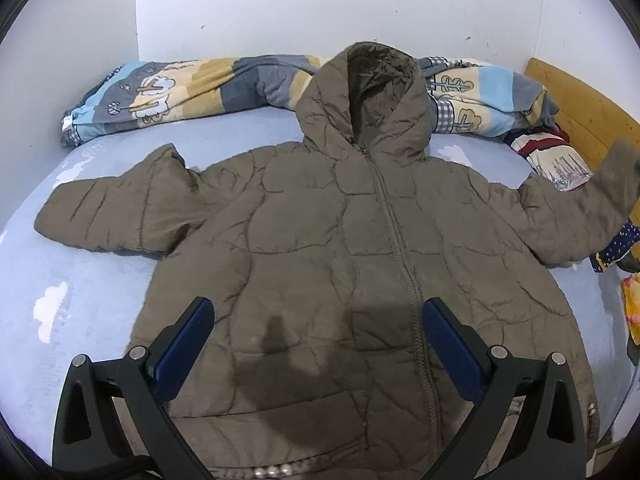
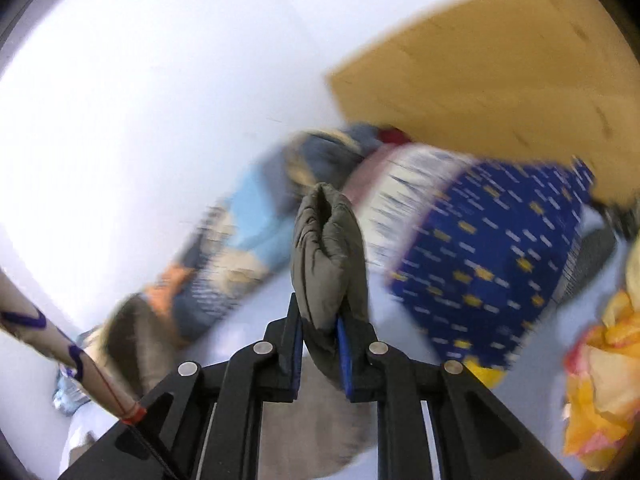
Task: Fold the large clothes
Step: 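Lift the held sleeve and fold it across the jacket body with the right gripper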
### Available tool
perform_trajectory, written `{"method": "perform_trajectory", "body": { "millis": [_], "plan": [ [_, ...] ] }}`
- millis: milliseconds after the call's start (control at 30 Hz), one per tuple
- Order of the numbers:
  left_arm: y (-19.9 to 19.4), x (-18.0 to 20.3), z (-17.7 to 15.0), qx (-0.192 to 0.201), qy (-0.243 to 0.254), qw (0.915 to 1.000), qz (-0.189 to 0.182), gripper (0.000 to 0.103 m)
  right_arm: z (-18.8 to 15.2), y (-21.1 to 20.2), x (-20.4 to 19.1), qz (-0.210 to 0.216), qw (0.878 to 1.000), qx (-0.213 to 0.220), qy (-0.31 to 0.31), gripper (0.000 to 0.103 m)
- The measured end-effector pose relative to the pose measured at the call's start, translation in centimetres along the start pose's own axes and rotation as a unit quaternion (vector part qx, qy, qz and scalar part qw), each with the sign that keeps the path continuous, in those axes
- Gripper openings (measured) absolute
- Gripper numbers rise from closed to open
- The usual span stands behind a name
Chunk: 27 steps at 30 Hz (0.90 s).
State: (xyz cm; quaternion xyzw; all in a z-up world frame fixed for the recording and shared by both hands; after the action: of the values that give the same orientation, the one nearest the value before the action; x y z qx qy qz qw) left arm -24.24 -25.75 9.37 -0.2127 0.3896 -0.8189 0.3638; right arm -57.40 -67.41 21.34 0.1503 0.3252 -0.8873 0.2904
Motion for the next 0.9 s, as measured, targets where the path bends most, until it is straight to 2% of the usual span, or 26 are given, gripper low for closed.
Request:
{"method": "perform_trajectory", "body": {
  "millis": [133,267,367,500,633,700,800,900],
  "plan": [
    [-0.7,-1.3,-0.4,0.005,-0.007,1.0000,0.004,0.103,-0.3,-3.1,-9.0,0.074,0.996,0.014,-0.049,0.016],
    [-1.1,-3.2,-0.4,0.006,-0.023,0.9997,0.010,0.103,-3.0,-3.9,-18.2,0.155,0.984,-0.007,-0.089,0.016],
    [-1.4,-4.5,-0.3,0.008,-0.037,0.9992,0.012,0.103,-5.9,-2.8,-23.6,0.193,0.973,-0.043,-0.118,0.016],
    [-1.7,-6.0,-0.3,0.010,-0.053,0.9983,0.018,0.103,-12.0,0.5,-30.0,0.230,0.955,-0.109,-0.154,0.016],
    [-1.7,-7.3,-0.3,0.006,-0.069,0.9974,0.021,0.103,-18.5,4.2,-34.5,0.244,0.934,-0.173,-0.195,0.016],
    [-1.6,-7.8,-0.4,0.004,-0.073,0.9970,0.025,0.103,-22.3,6.8,-35.9,0.237,0.925,-0.213,-0.207,0.016],
    [-1.4,-8.1,-0.6,0.001,-0.075,0.9968,0.027,0.103,-27.8,10.8,-36.1,0.234,0.909,-0.280,-0.201,0.016],
    [-1.1,-8.3,-0.6,-0.003,-0.078,0.9966,0.028,0.103,-31.3,13.3,-36.5,0.255,0.891,-0.335,-0.172,0.019]
  ]
}}
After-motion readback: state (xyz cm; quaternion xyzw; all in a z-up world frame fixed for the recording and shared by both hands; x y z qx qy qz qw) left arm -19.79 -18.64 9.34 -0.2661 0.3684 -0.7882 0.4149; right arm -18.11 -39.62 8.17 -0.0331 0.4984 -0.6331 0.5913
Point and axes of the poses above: each gripper's, at about its wrist camera, not at the fingertips, and y roughly the way its jaws point, x to its right, z to its top, the point moved 4 cm from there along y, roughly the way its jaws point, and after that the axes turned 6 degrees about -x, right-handed, at the moved point
